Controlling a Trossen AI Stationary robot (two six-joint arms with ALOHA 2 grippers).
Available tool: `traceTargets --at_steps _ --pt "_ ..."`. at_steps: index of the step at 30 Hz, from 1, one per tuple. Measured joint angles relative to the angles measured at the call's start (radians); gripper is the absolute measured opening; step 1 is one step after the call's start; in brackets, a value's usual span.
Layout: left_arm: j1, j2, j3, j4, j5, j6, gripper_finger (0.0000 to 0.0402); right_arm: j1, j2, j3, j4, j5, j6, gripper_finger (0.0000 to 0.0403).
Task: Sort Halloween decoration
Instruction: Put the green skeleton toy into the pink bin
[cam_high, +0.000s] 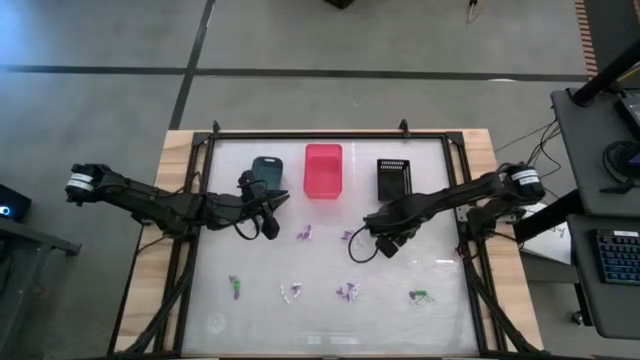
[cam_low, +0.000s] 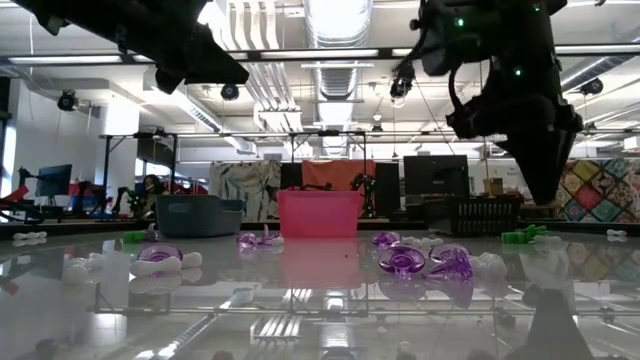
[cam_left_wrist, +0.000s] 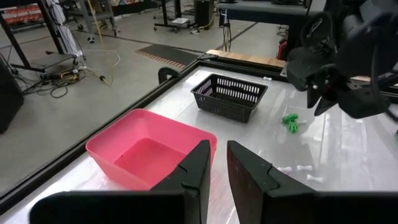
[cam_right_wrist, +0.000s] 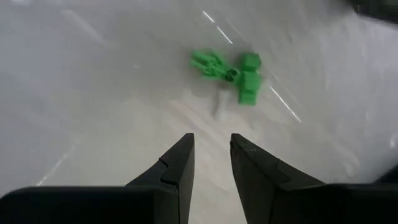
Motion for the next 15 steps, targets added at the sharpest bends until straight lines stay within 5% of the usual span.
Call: traceTargets --at_steps 2,8,15 --pt "0.000 0.000 0.000 0.003 0.000 0.000 0.0037 -0.001 -0.014 0.000 0.039 -0.048 -0.010 0.0080" --pt "0.000 0.000 0.000 0.006 0.000 0.000 0.0037 0.013 -0.033 0.000 0.196 0.084 -0.063 0.0020" --pt "0.000 0.000 -0.001 0.006 0.000 0.000 0.0037 -0.023 -0.030 -0.001 0.050 0.094 0.019 0.0069"
